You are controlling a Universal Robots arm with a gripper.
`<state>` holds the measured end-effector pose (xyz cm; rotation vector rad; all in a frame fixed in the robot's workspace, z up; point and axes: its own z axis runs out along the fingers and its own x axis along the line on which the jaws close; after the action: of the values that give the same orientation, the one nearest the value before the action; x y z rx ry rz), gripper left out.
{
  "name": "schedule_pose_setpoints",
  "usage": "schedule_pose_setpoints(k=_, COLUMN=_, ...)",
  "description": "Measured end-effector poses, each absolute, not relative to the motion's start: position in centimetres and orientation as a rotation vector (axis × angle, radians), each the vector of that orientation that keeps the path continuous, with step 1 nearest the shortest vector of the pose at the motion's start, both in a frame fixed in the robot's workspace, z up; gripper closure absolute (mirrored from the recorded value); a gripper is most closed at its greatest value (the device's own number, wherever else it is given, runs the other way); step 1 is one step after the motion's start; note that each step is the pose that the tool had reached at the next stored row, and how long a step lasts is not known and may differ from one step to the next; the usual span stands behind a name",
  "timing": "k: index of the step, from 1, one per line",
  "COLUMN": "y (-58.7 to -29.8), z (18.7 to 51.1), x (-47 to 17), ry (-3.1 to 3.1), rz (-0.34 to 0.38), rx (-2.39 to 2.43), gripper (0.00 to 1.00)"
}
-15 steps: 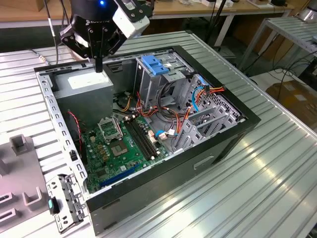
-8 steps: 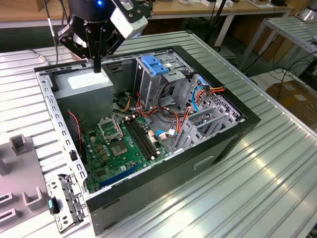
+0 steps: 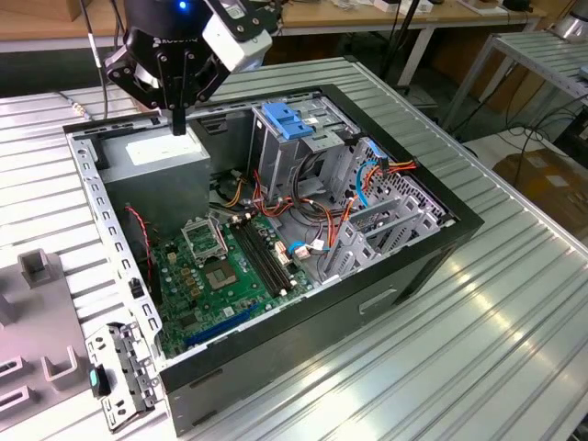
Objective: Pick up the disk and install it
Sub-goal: 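Reach for the disk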
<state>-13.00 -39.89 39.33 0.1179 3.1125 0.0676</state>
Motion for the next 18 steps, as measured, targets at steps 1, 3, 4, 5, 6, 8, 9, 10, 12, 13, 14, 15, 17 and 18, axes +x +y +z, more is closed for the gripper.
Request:
schedule_pose_setpoints(k=1, y=-39.89, z=39.33, x=-13.01, ry=3.113, rz=0.068, rx=0.118, gripper=0.89)
schedule_pose_setpoints(k=3, y=-39.89, z=39.33, x=-13.06, ry=3.112, rz=0.068, rx=0.118, gripper=0.89)
schedule_pose_setpoints(k=4, y=-39.89, z=39.33, x=-13.08, ry=3.113, rz=0.068, rx=0.118, gripper=0.89)
schedule_pose_setpoints(k=5, y=-39.89, z=39.33, x=-13.10, ry=3.113, rz=0.068, rx=0.118, gripper=0.89)
schedule_pose_setpoints(k=6, y=-39.89, z=39.33, x=-13.11, ry=3.113, rz=0.068, rx=0.118, gripper=0.89)
schedule_pose_setpoints(k=8, y=-39.89, z=39.32, x=-13.14, ry=3.112, rz=0.068, rx=0.118, gripper=0.89)
schedule_pose_setpoints(k=9, y=-39.89, z=39.32, x=-13.15, ry=3.113, rz=0.068, rx=0.118, gripper=0.89)
schedule_pose_setpoints(k=10, y=-39.89, z=39.33, x=-13.17, ry=3.113, rz=0.068, rx=0.118, gripper=0.89)
schedule_pose_setpoints(k=12, y=-39.89, z=39.32, x=-13.21, ry=3.112, rz=0.068, rx=0.118, gripper=0.89)
schedule_pose_setpoints(k=13, y=-39.89, z=39.33, x=-13.23, ry=3.113, rz=0.068, rx=0.118, gripper=0.89)
schedule_pose_setpoints(k=14, y=-39.89, z=39.32, x=-13.27, ry=3.113, rz=0.068, rx=0.118, gripper=0.89)
schedule_pose_setpoints(k=15, y=-39.89, z=39.32, x=-13.28, ry=3.113, rz=0.068, rx=0.118, gripper=0.89)
schedule_pose_setpoints(k=17, y=-39.89, z=39.32, x=-13.30, ry=3.113, rz=0.068, rx=0.118, gripper=0.89)
schedule_pose_setpoints(k=18, y=-39.89, z=39.33, x=-13.31, ry=3.113, rz=0.068, rx=0.118, gripper=0.89)
